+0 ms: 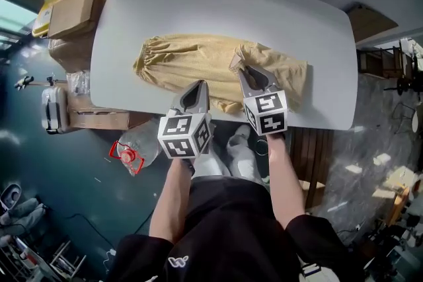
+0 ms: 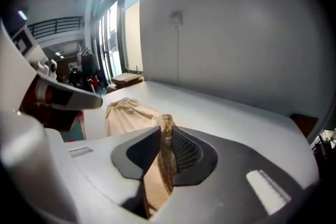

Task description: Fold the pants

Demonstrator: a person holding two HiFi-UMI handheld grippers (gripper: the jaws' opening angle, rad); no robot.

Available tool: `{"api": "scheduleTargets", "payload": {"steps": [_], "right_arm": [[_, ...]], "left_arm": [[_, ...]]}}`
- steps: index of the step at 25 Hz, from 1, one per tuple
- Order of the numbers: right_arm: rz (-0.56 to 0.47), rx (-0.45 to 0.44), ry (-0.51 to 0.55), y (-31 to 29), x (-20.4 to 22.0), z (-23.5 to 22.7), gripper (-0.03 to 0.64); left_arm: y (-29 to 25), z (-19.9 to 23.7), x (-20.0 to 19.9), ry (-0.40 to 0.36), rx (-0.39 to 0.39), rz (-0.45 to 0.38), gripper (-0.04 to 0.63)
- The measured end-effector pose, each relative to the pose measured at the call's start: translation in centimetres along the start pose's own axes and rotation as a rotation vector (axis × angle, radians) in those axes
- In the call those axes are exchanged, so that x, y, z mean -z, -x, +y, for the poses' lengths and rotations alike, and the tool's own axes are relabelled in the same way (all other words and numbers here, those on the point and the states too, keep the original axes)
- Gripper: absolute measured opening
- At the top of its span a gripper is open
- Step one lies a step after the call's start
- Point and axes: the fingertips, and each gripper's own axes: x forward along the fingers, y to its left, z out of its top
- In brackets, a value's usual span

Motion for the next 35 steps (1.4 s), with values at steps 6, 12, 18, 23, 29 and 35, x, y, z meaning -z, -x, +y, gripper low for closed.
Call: {"api": "scheduleTargets", "payload": {"steps": [6, 12, 18, 23, 29, 35], "right_arm": [[0.159, -0.076, -0.045, -3.5, 8.0, 4.2, 0.073], [0.204, -0.151, -0.060, -4.2, 9.8, 5.9, 0.177], [0.156, -0.111, -0.038, -3.1, 8.2, 5.3, 0.151], [0.021, -0.015, -0.011, 0.8, 3.4, 2.2, 0.071], [-0.126, 0.133, -0.091, 8.2, -0.2, -5.2, 0.051], [-0.116, 0.276, -0.164, 13.2, 3.0, -11.6, 0.073]], "left_arm": [[-0.3, 2.2, 3.1, 0.023, -0.010, 0.050, 0.003], [-1.5, 0.8, 5.6, 0.006, 0.029, 0.100, 0.003], [-1.3, -0.2, 4.8, -0.044, 0.039, 0.096, 0.003], [-2.2, -3.1, 2.9, -0.092, 0.083, 0.066, 0.003], [-3.8, -9.5, 1.6, -0.149, 0.193, 0.052, 0.003], [-5.6, -15.0, 2.2, -0.191, 0.271, 0.067, 0.003]]}}
